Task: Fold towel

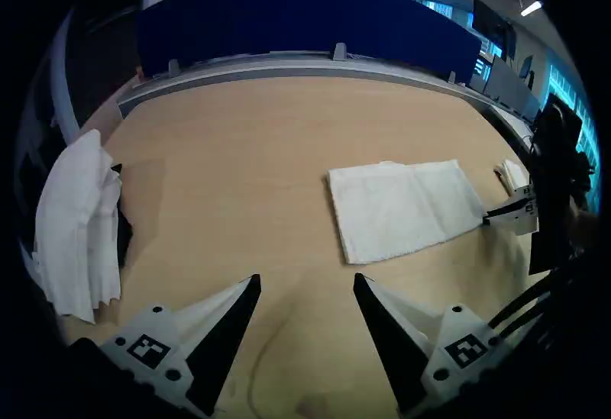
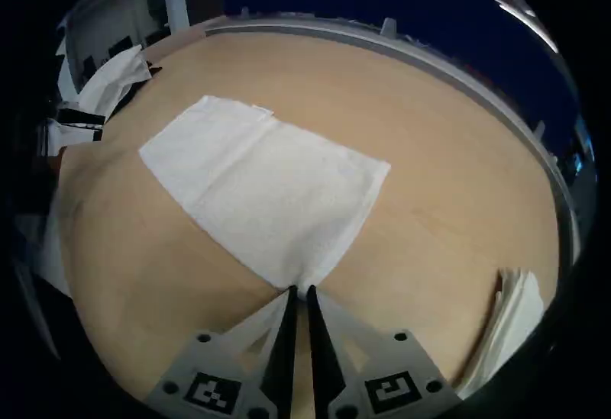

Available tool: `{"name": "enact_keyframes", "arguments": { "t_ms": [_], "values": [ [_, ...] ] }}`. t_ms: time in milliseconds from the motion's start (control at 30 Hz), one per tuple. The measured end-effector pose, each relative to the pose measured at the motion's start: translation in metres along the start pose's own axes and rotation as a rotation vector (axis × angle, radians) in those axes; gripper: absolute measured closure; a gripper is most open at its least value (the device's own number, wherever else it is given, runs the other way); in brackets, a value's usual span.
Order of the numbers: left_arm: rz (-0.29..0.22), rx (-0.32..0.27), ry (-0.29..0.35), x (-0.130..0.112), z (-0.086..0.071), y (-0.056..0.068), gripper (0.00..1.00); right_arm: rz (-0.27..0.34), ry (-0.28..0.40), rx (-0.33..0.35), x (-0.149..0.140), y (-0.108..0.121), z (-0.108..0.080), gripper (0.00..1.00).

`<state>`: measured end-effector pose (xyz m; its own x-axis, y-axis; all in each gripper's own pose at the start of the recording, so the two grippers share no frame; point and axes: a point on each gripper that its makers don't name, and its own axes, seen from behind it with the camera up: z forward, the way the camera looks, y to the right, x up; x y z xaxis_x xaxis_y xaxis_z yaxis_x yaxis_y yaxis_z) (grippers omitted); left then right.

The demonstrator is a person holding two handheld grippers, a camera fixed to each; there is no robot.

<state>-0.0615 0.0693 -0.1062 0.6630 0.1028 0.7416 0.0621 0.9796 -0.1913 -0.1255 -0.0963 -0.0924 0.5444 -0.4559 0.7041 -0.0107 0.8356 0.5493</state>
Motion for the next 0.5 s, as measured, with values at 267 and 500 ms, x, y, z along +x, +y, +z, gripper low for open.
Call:
{"name": "enact_keyframes", "arguments": {
  "t_ms": [267, 500],
  "values": [
    [-0.009, 0.010, -0.001, -0.002, -0.008, -0.002, 0.10, -0.016, 0.043, -0.014, 0.024, 0.004, -0.011, 0.93],
    [-0.025, 0.029, 0.007, -0.001, -0.021, -0.008, 0.10, -0.064, 0.106, -0.006, 0.072, -0.002, -0.031, 0.93]
  ]
}}
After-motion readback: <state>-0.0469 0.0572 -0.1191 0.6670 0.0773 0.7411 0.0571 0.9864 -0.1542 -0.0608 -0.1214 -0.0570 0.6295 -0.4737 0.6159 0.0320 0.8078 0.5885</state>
